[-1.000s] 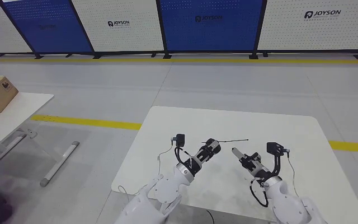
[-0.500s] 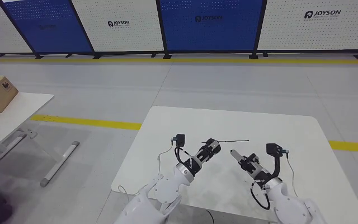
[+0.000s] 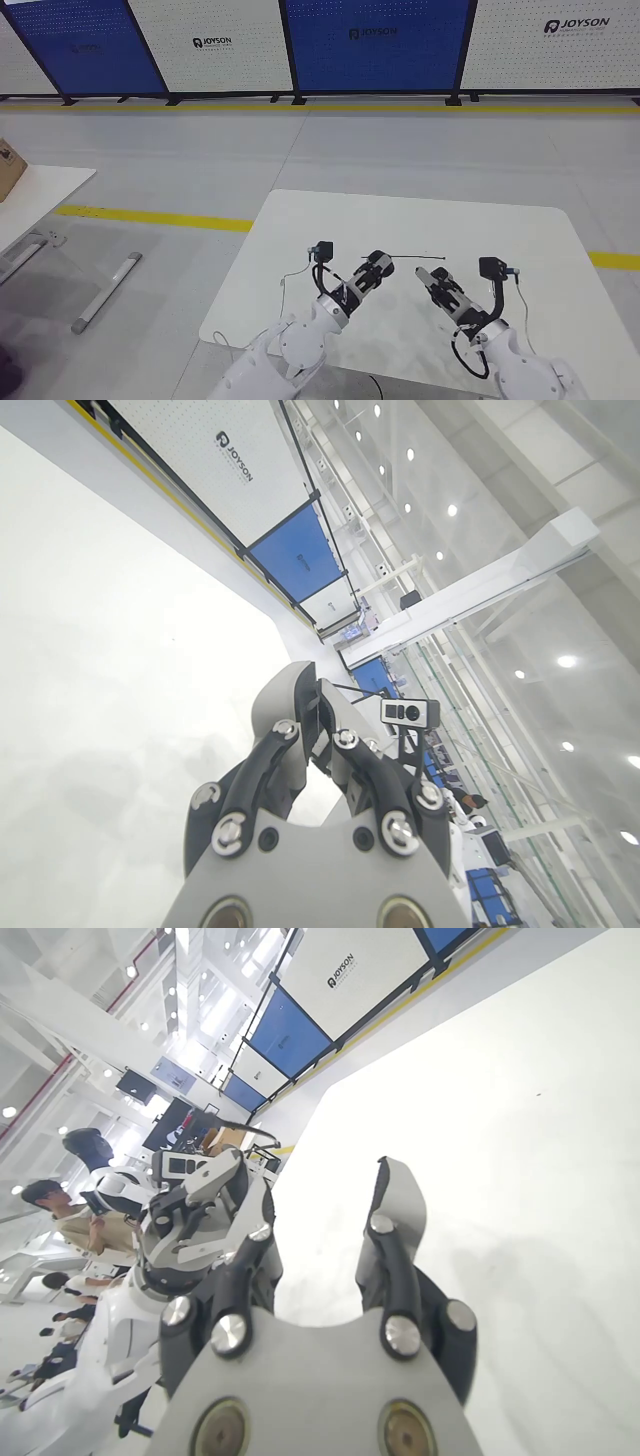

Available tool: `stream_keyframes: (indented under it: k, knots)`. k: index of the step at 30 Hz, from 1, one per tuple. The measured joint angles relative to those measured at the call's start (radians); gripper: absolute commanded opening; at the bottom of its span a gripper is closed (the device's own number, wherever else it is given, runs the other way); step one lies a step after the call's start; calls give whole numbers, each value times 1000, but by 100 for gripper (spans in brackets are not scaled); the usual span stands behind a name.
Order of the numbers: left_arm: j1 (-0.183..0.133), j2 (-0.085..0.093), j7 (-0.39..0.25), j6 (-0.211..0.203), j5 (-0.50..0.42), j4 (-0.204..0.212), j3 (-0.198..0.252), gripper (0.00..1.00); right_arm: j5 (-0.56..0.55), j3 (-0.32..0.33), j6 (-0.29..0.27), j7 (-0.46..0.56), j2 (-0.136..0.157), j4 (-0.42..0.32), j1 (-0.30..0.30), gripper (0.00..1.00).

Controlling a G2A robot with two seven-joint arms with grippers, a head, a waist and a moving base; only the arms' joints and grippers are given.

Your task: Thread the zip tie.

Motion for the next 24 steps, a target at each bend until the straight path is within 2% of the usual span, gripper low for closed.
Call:
stream_keyframes:
  k: [9, 12, 16, 19, 21, 22, 24]
  knots:
    - [-4, -1, -26, 1, 28, 4, 12, 0, 7, 4, -7, -9, 1, -19, -3, 38]
    - [-5, -1, -34, 0, 25, 3, 12, 0, 5, 4, -3, -17, 1, -22, -3, 33]
    - [-6, -1, -41, 2, 29, -1, 11, 0, -1, 3, 4, -19, 1, -22, -1, 33]
    - [-8, 0, -48, 5, 36, -2, 10, 0, -1, 3, 11, -20, 1, -20, 4, 26]
    - [-9, 0, -54, 10, 42, -1, 12, 0, -2, 2, 14, -21, 1, -19, 6, 12]
    - [-10, 0, -56, 11, 44, 0, 12, 0, -2, 2, 14, -22, 1, -18, 7, 2]
    - [-11, -1, -57, 13, 45, 0, 13, 0, -5, 1, 15, -25, 1, -18, 8, 0]
